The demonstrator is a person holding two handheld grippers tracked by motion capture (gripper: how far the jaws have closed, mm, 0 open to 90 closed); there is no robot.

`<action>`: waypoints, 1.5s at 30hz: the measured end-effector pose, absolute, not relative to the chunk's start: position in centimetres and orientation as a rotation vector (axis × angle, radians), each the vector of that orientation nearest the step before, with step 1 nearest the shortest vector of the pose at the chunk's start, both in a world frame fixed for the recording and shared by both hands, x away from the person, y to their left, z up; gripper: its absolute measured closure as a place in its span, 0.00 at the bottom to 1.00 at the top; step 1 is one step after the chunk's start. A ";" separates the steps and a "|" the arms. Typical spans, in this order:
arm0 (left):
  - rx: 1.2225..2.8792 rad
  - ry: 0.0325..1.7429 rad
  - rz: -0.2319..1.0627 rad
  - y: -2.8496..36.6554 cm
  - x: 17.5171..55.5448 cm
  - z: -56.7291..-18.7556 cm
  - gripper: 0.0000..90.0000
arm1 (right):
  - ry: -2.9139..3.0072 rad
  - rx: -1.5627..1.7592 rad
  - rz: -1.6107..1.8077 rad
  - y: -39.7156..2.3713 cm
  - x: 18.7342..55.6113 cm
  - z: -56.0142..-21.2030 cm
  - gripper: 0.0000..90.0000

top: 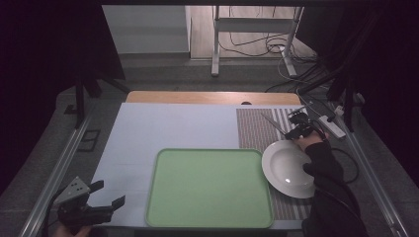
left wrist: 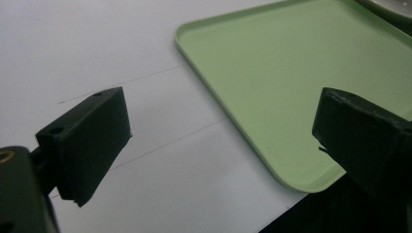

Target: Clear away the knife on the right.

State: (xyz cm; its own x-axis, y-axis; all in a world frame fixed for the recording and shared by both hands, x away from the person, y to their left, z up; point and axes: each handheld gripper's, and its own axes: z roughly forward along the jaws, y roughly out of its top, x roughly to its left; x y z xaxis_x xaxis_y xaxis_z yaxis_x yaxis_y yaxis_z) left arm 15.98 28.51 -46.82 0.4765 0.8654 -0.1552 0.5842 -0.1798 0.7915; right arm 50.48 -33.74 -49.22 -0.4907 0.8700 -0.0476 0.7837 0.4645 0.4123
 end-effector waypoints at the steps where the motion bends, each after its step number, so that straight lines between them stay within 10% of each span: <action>1: 1.878 1.212 0.419 28.5 16.0 -46.8 0.07 | 2.467 1.418 0.493 -33.7 50.5 -49.2 0.89; 45: 1.880 1.215 0.419 28.5 16.0 -46.8 0.07 | 2.387 1.458 0.786 -36.2 45.1 -44.6 0.89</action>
